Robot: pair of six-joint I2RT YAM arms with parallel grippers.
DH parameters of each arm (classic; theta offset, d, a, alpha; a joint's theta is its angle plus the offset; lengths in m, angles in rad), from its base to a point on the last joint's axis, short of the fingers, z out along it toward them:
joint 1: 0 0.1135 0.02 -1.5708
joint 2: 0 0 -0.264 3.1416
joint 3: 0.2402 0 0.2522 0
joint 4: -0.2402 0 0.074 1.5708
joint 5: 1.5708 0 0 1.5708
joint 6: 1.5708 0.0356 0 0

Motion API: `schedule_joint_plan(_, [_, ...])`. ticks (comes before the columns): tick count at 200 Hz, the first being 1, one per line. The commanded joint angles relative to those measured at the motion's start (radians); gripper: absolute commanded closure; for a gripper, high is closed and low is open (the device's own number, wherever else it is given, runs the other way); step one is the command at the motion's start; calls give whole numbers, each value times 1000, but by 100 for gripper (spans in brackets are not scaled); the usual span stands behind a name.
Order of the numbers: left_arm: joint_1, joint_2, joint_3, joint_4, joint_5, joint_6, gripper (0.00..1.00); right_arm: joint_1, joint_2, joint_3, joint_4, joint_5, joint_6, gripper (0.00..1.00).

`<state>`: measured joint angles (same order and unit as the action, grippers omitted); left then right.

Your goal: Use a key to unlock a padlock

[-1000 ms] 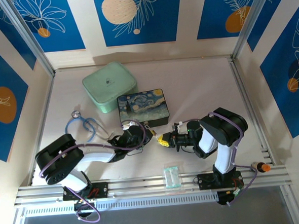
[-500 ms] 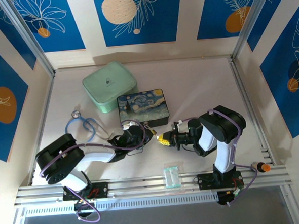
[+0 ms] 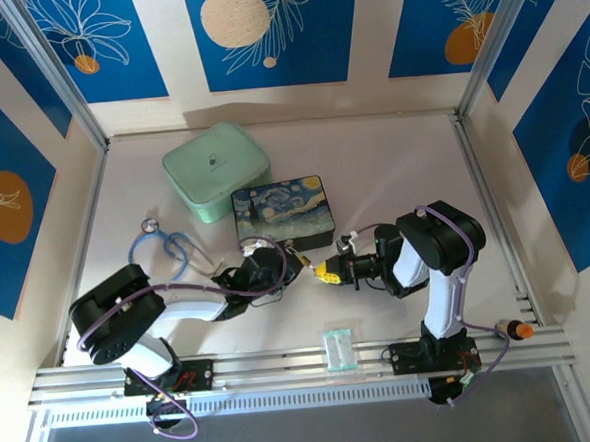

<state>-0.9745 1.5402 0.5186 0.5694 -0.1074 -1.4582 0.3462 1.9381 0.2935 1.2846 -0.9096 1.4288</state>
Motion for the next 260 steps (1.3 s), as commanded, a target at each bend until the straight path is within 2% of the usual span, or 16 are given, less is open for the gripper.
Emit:
schedule_joint_plan(1, [-26,-18,-3,72,99,0,100,-11,-9,19,-150,11,-80,100])
schedule_joint_plan(50, [-30,-12,-2,97,107,-11,100,-28,-1,5,-113,56,-57,100])
schedule_joint_plan(83, [-41,-40,6,43,96,11,100,-47,16,-8,-37,71,-5,100])
schedule_joint_plan(169, [-64,-4,14,56,66,-1,100,48,-24,-42,24,161,74,100])
schedule_joint_plan(214, [-71,16,18,74,77,-14,100,66,-38,-39,42,209,107,100])
schedule_joint_plan(260, [-76,21,8,106,70,-33,100,133,-29,-20,55,266,126,100])
